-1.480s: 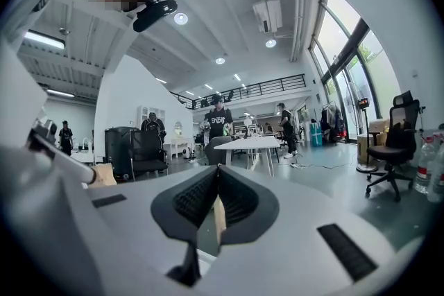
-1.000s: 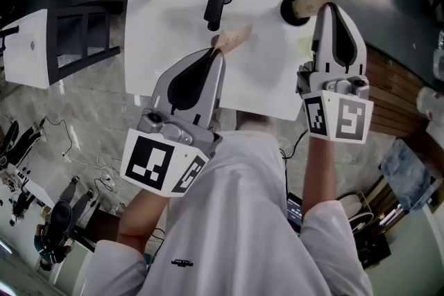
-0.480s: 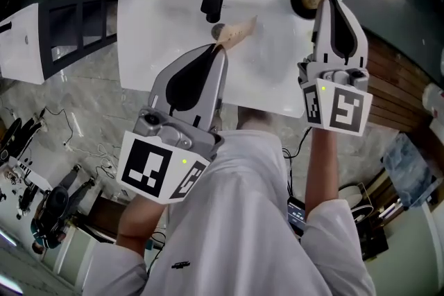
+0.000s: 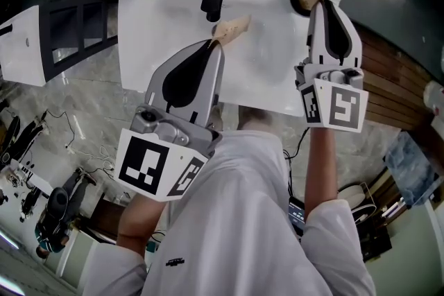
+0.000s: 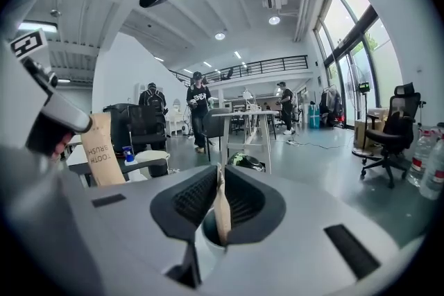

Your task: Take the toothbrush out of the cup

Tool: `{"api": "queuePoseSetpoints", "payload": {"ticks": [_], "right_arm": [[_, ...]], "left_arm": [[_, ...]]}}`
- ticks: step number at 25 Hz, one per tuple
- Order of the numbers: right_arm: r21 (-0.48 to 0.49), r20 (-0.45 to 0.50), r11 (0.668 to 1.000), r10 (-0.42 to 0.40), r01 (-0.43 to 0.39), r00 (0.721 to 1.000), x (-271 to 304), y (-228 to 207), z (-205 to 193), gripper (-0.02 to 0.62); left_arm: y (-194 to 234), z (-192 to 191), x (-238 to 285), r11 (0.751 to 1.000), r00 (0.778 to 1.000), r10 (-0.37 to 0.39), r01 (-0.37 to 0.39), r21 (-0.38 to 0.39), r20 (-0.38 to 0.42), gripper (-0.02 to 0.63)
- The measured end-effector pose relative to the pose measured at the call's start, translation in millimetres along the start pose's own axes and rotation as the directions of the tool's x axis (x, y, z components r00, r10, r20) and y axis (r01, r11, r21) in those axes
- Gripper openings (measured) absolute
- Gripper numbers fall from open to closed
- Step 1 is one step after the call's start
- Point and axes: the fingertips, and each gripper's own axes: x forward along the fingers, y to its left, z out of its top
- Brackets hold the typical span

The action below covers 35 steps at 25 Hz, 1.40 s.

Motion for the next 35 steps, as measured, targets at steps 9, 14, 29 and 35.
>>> {"api": "queuePoseSetpoints", "payload": {"ticks": [9,14,29,35], "right_arm": [[0.024,0.017,0.999,0.045,-0.046,0.999,-15.1,12.2,23.6,0.008],[0.025,0.044,0.999,0.03,-0.031,0.999,-40.6,18.0,45.6,0.008],[-0.015,-0.005,0.998,-0.063,0.062,0.998,-133.5,28.5,100.9,0.008],[0.044,-0.007,0.997,-0.066,0.066,0.998,-171.9,39.8,111.4,0.008]], "left_arm": [[-11.1,11.6,-17.6,1.0,0.999,-0.021,0.021,0.023,0.03,0.005],[-20.8,16.3,-37.6,0.999,0.998,-0.036,0.035,0.039,0.045,0.005],[-44.7,33.0,-87.9,0.99,0.99,-0.112,0.103,0.101,0.09,0.005],[-53.4,30.8,-106.3,0.988,0.988,-0.121,0.109,0.113,0.101,0.005]]}}
